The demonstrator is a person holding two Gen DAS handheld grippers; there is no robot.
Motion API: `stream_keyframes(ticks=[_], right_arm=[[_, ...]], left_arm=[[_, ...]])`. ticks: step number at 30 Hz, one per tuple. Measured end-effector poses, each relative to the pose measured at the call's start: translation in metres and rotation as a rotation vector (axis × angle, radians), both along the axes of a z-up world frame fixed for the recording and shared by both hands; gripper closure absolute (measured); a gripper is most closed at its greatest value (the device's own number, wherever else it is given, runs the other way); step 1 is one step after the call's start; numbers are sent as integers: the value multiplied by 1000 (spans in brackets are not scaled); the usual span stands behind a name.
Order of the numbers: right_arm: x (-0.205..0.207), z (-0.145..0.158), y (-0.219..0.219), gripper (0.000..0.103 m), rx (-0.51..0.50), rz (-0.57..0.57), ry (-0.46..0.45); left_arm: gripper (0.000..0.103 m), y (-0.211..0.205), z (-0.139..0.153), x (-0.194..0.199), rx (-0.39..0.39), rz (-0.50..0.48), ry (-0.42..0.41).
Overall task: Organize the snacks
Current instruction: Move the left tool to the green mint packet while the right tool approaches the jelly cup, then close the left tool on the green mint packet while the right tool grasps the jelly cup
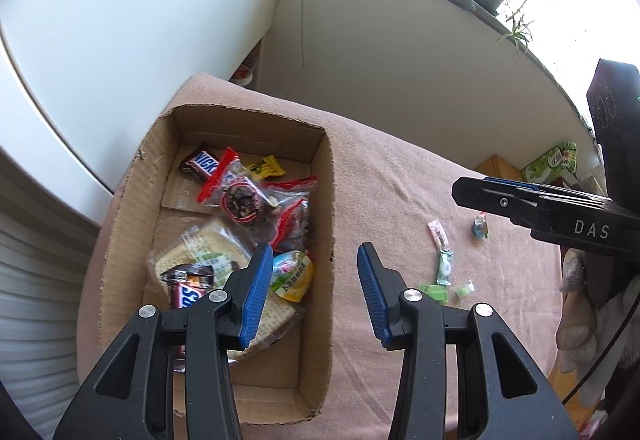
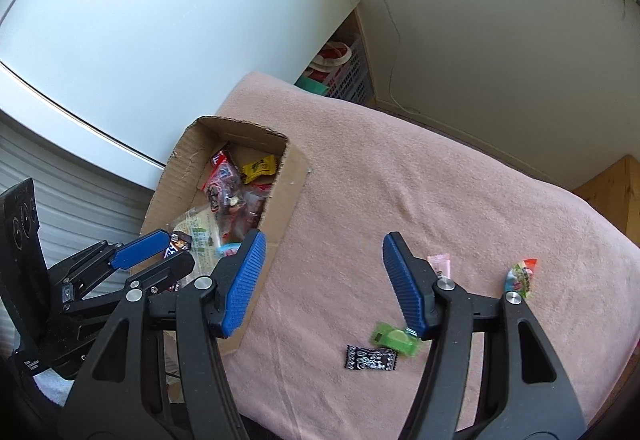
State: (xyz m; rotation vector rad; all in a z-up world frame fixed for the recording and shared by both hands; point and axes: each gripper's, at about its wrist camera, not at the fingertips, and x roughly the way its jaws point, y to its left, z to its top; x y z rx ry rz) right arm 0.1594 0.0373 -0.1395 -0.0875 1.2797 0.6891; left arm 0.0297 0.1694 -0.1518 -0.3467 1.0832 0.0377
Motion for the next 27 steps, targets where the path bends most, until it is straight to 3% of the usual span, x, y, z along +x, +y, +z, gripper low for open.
stream_keyframes(ticks=[14,27], right_arm=[[19,-31,-139,39,-70,-239,44],[29,-72,-171,39,-124,-253,61]], left_arm=[[60,-97,-24,26,-68,-205,55],[61,-154,-74,57,-133,-256,153]])
